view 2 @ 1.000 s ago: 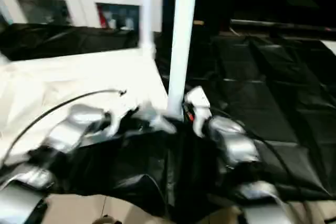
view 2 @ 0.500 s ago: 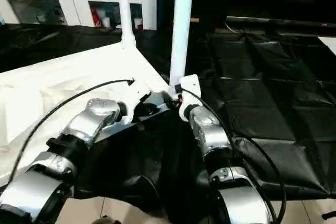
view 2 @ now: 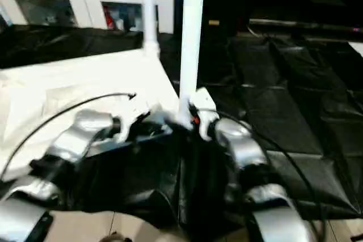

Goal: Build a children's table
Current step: Rotate leg to tighten

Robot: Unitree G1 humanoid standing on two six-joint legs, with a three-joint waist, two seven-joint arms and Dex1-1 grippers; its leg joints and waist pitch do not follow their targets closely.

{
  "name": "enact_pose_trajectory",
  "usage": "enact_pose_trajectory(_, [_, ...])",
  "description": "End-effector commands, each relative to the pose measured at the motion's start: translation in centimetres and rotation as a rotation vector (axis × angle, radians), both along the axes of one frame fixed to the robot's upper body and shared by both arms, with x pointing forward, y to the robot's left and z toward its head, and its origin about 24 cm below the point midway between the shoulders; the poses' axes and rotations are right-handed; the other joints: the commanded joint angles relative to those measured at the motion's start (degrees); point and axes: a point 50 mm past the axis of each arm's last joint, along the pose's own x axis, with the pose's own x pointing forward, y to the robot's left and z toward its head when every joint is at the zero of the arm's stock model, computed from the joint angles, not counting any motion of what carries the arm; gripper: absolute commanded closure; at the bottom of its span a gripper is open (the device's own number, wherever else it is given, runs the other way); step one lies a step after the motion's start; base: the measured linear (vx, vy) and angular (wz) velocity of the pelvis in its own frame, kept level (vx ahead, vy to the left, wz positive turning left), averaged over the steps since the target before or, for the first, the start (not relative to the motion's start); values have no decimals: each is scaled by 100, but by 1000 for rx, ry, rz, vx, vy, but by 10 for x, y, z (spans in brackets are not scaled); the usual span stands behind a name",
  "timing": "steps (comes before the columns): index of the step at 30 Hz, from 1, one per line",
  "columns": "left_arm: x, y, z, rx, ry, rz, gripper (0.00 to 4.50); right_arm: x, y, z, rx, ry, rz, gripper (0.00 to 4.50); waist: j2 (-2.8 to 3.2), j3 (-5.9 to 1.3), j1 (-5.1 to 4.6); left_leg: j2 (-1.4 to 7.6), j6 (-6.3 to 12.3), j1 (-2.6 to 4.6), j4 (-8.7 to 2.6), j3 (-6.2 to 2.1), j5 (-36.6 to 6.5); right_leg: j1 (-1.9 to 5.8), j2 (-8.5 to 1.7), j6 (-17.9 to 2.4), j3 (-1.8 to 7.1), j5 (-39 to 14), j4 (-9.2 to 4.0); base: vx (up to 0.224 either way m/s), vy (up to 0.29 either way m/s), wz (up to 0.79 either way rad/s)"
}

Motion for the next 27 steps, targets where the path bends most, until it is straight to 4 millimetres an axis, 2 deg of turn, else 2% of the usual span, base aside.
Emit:
enact_pose_trajectory(1, [-9, -11, 11, -75, -18, -141, 450, -3, -5, 5, -7, -9, 47, 3, -63, -432, -5, 203, 380, 33, -363, -26, -1117, 357, -413, -782, 390, -1869, -367, 0, 0, 0])
enact_pose_trajectory(5, [-17, -3, 14, -83, 17, -204, 450, -12, -16, 6, 36, 35, 103, 3, -63, -427, 31, 209, 368, 47, -366, -25, -1146, 345, -411, -725, 386, -2047, -382, 0, 0, 0])
enact_pose_trajectory(7, [-18, -2, 14, -84, 23, -210, 450, -14, -17, 6, 40, 43, 118, 31, -60, -426, 44, 217, 368, 48, -364, -23, -1152, 336, -412, -710, 391, -2038, -384, 0, 0, 0])
enact_pose_trajectory(10, [-19, 1, 12, -72, 29, -212, 450, -19, -19, 5, 40, 64, 150, 41, -62, -421, 38, 194, 346, 41, -365, -24, -1212, 340, -410, -661, 380, -2168, -410, 0, 0, 0])
enact_pose_trajectory(12, [-19, 2, 10, -59, 30, -212, 450, -21, -19, 3, 30, 73, 165, 75, -57, -420, 45, 183, 330, 49, -360, -23, -1207, 336, -407, -613, 376, -2270, -428, 0, 0, 0])
enact_pose_trajectory(15, [-21, 3, 10, -56, 35, -214, 450, -23, -17, 3, 41, 81, 168, 83, -66, -424, 37, 193, 318, 47, -368, -36, -1178, 335, -406, -579, 373, -2268, -423, 0, 0, 0])
enact_pose_trajectory(17, [-21, 3, 10, -58, 35, -213, 450, -24, -16, 4, 49, 83, 170, 122, -74, -423, 36, 185, 318, 42, -363, -32, -1171, 335, -410, -583, 370, -2294, -429, 0, 0, 0])
enact_pose_trajectory(19, [-21, 2, 11, -59, 34, -211, 450, -24, -15, 4, 54, 83, 170, 125, -69, -424, 38, 185, 325, 41, -360, -30, -1165, 331, -409, -580, 370, -2290, -431, 0, 0, 0])
enact_pose_trajectory(20, [-18, 0, 11, -64, 28, -186, 450, -24, -13, 3, 66, 87, 157, 145, -71, -423, 36, 184, 321, 40, -361, -32, -1170, 335, -411, -572, 367, -2310, -434, 0, 0, 0])
enact_pose_trajectory(22, [-16, -1, 10, -61, 20, -154, 450, -23, -12, 2, 76, 88, 137, 145, -79, -420, 31, 184, 312, 40, -363, -35, -1168, 332, -410, -561, 366, -2333, -435, 0, 0, 0])
enact_pose_trajectory(23, [-13, -3, 10, -66, 14, -122, 450, -21, -11, -1, 72, 89, 91, 165, -87, -420, 28, 179, 292, 40, -361, -34, -1156, 331, -415, -548, 369, -2354, -436, 0, 0, 0])
enact_pose_trajectory(26, [1, -14, 13, -94, -22, 3, 450, -8, -9, -14, 15, 88, -150, 174, -77, -408, -14, 159, 188, 49, -363, -42, -1178, 310, -416, -489, 352, -2561, -471, 0, 0, 0])
enact_pose_trajectory(27, [3, -15, 13, -95, -28, 21, 450, -6, -7, -15, 13, 87, -176, 176, -86, -415, -37, 148, 145, 54, -363, -47, -1221, 326, -419, -441, 336, -2651, -489, 0, 0, 0])
